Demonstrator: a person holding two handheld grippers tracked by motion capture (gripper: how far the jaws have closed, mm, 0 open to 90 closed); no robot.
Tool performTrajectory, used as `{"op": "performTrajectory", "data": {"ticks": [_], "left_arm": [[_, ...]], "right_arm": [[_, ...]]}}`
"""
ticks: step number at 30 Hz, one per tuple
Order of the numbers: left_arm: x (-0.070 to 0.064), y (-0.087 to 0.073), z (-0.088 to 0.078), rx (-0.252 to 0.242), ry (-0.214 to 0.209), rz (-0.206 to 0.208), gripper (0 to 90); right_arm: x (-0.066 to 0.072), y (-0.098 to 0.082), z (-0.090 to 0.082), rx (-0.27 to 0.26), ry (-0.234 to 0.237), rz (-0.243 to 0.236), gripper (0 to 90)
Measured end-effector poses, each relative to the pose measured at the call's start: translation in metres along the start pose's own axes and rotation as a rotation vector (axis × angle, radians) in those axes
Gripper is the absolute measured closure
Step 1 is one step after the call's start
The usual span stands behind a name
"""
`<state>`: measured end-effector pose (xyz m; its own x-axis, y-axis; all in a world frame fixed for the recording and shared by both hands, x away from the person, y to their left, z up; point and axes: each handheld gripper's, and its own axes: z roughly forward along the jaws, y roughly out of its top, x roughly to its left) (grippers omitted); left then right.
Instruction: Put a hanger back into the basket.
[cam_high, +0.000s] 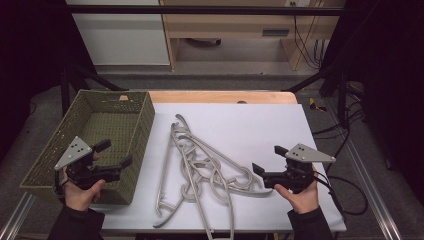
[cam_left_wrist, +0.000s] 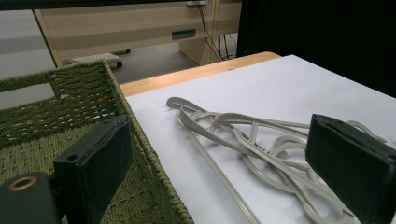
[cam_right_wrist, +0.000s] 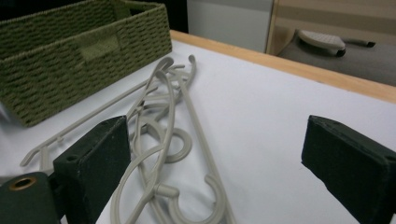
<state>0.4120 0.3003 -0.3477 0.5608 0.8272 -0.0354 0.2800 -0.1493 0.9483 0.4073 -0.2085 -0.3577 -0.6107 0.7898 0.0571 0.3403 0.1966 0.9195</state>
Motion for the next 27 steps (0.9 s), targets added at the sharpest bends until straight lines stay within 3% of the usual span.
{"op": "performTrajectory", "data": {"ticks": [2,3,7,14,15,18,26,27], "left_arm": [[0.000,0.000,0.000,0.002,-0.002,0.005,7.0],[0.000,0.000,0.000,0.001,-0.003,0.006,7.0],[-0.001,0.000,0.000,0.000,-0.002,0.007,7.0],[-0.002,0.001,-0.001,-0.006,-0.005,0.008,7.1],[-0.002,0.001,-0.001,-0.006,-0.005,0.008,7.1],[-0.003,0.001,-0.001,-0.007,-0.005,0.012,7.1],[-0.003,0.001,-0.001,-0.006,-0.008,0.009,7.1],[-0.003,0.001,-0.001,-0.006,-0.008,0.011,7.2]], "right_arm": [[0.002,-0.001,0.001,0.009,0.003,-0.003,9.0],[0.009,-0.004,0.005,0.043,0.016,-0.004,9.1],[0.020,-0.011,0.010,0.092,0.038,-0.009,11.9],[0.043,-0.029,0.024,0.199,0.090,0.022,16.4],[0.043,-0.029,0.024,0.199,0.090,0.022,16.4],[0.051,-0.039,0.033,0.264,0.115,0.018,18.3],[0.060,-0.050,0.043,0.344,0.133,0.036,26.2],[0.063,-0.055,0.048,0.381,0.145,0.029,28.8]]}}
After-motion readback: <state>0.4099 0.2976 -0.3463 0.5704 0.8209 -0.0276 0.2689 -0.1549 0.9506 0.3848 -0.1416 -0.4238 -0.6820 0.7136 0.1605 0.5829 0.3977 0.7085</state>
